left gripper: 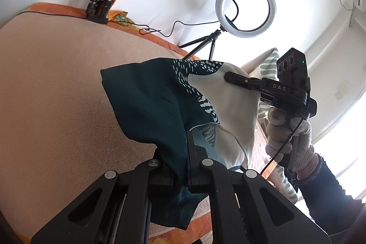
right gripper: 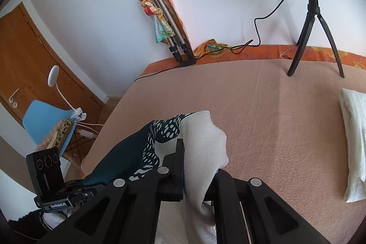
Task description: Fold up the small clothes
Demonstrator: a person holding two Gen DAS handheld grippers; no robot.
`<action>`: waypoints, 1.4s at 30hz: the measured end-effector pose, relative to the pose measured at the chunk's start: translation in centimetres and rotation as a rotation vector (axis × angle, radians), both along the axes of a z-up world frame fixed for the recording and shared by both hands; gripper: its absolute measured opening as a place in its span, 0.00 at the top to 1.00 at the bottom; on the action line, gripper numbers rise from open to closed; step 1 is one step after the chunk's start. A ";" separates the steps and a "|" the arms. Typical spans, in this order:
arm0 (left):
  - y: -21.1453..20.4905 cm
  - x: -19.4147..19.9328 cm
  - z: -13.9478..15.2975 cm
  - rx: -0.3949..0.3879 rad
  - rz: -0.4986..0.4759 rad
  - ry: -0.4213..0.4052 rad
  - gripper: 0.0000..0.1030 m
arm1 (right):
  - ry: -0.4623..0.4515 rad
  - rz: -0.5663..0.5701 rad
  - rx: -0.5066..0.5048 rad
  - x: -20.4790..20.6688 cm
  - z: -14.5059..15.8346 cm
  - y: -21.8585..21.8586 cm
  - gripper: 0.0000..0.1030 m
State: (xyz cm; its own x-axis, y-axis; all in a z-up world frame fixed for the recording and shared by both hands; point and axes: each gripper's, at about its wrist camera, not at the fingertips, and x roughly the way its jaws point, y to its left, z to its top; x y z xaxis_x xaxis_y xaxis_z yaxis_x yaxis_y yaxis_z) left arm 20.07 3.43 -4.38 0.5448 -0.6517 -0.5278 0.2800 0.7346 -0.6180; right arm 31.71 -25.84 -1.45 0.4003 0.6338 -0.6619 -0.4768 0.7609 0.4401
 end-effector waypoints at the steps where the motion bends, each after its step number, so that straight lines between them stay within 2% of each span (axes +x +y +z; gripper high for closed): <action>1: -0.6 0.3 0.3 -0.005 -0.009 -0.008 0.95 | -0.008 -0.008 -0.002 0.0 0.4 -0.6 0.98; 12: -8.8 4.1 4.1 0.006 -0.131 -0.102 0.95 | -0.092 -0.111 -0.038 1.0 5.1 -9.3 0.98; 23: -20.6 8.6 6.6 0.018 -0.249 -0.175 0.95 | -0.150 -0.211 -0.106 4.2 8.8 -21.0 0.98; 33: -30.6 11.9 5.6 0.045 -0.305 -0.198 0.95 | -0.173 -0.265 -0.183 8.7 8.3 -30.6 0.98; 42: -36.2 12.7 3.5 0.113 -0.350 -0.205 0.95 | -0.160 -0.273 -0.197 12.3 4.8 -34.9 0.98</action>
State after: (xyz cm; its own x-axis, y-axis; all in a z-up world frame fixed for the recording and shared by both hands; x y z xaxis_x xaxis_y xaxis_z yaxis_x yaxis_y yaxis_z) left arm 32.78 -32.74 -0.89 0.4020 -0.7605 -0.5099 0.6334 0.6332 -0.4449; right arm 44.05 -60.72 3.39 0.6453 0.3562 -0.6758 -0.2952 0.9322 0.2094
